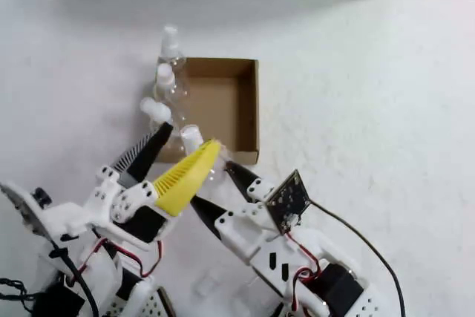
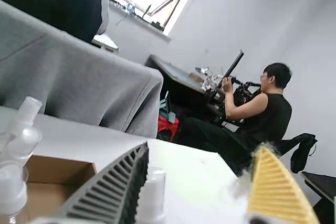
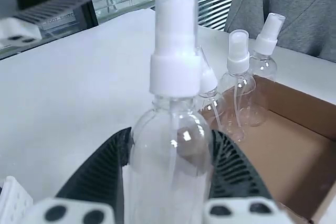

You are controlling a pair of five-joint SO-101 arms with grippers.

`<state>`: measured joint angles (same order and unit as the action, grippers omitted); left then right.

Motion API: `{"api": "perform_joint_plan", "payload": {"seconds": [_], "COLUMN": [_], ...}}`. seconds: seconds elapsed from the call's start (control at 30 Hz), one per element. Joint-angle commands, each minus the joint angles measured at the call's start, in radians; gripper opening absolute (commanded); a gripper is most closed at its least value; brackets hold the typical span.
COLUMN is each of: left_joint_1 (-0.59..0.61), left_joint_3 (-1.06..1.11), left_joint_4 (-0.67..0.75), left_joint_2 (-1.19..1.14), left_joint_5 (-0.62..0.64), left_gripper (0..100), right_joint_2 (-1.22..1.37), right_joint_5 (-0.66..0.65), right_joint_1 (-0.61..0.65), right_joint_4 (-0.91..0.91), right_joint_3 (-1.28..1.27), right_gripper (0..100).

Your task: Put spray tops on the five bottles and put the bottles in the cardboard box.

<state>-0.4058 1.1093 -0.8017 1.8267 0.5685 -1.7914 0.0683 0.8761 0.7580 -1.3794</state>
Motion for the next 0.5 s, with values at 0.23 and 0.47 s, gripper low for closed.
{"api": "perform_joint_plan", "payload": {"seconds": [0.23,0.47], "left_joint_1": [0.077,0.073], "left_joint_3": [-0.190,-0.120], "left_joint_4": [-0.084,-0.084], "left_joint_2": [-0.012,-0.010], "left_joint_5": [-0.008,-0.008], "left_gripper": [17,2], "right_joint_2": [-0.004,0.004], "right_joint_5": [0.005,0.006], "right_joint_1": [-0.243,-0.367], "right_joint_4": [-0.021,-0.199], "right_joint_3": [0.046,0.057], "right_gripper": [1.6,1.6]}}
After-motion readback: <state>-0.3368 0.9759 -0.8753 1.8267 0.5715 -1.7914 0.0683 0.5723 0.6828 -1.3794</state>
